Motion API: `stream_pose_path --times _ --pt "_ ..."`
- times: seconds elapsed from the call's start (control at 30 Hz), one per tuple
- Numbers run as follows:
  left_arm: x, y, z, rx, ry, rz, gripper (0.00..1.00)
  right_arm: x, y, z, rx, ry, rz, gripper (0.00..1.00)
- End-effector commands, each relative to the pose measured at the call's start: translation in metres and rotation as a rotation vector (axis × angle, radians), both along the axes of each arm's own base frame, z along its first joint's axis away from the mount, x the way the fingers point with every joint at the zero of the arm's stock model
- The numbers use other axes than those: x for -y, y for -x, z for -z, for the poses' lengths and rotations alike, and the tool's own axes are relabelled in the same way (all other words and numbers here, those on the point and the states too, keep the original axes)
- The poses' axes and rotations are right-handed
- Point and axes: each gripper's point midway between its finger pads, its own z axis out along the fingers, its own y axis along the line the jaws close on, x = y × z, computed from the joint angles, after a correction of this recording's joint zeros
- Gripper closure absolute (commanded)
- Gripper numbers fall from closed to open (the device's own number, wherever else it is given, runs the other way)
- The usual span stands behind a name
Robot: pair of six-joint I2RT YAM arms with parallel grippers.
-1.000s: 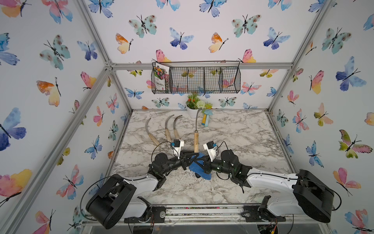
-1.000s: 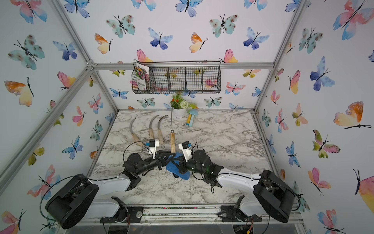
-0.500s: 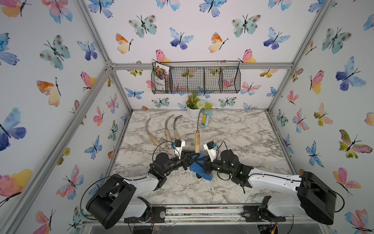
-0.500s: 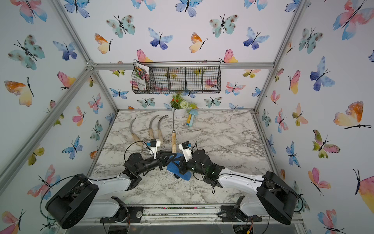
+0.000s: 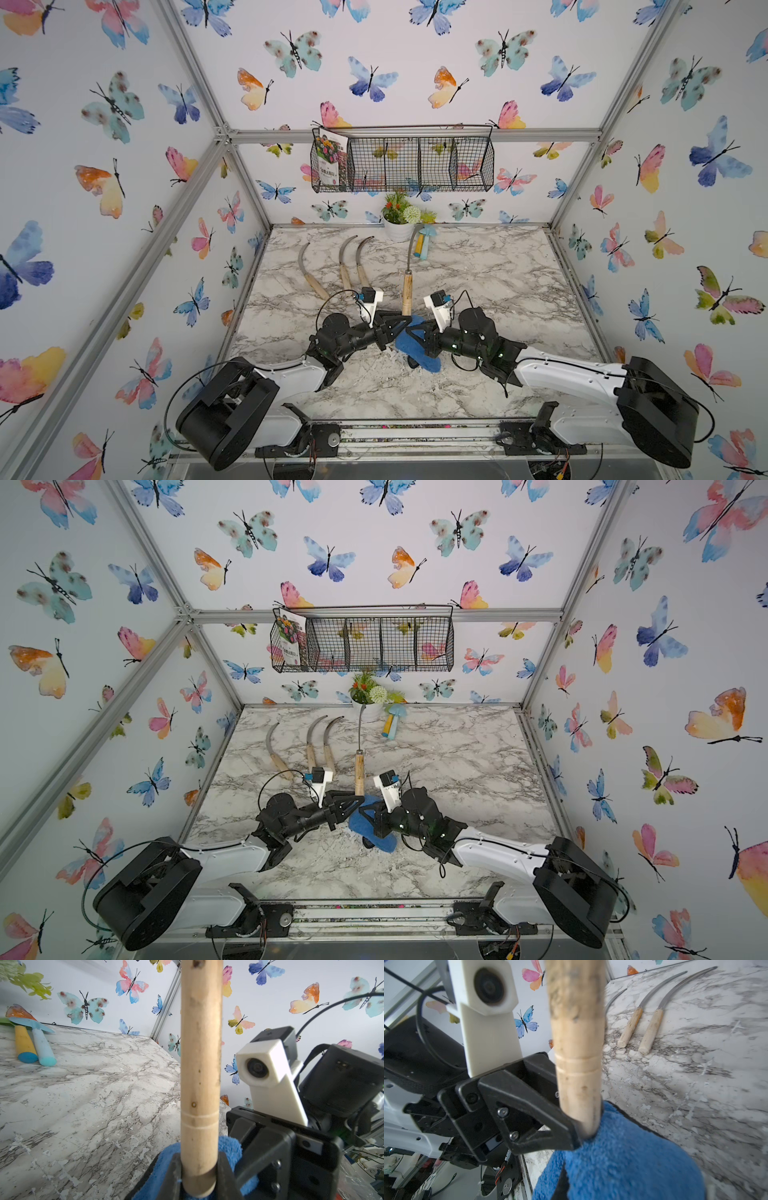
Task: Wipe small sickles with rags
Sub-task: Wipe the small sickle.
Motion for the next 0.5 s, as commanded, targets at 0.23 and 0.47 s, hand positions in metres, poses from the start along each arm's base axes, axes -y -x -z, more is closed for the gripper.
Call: stream_pose_path --times 0.23,0.47 --pt "0.018 -0.009 0.01 0.038 -0.171 -0.094 1.0 0.058 -0.046 0.016 -0.057 -0.086 0.174 0.98" --pt "0.033 -0.019 0.029 -0.024 -0.256 -0.087 1.0 0.036 -0.047 0.029 -0.103 -0.081 0.069 0.98"
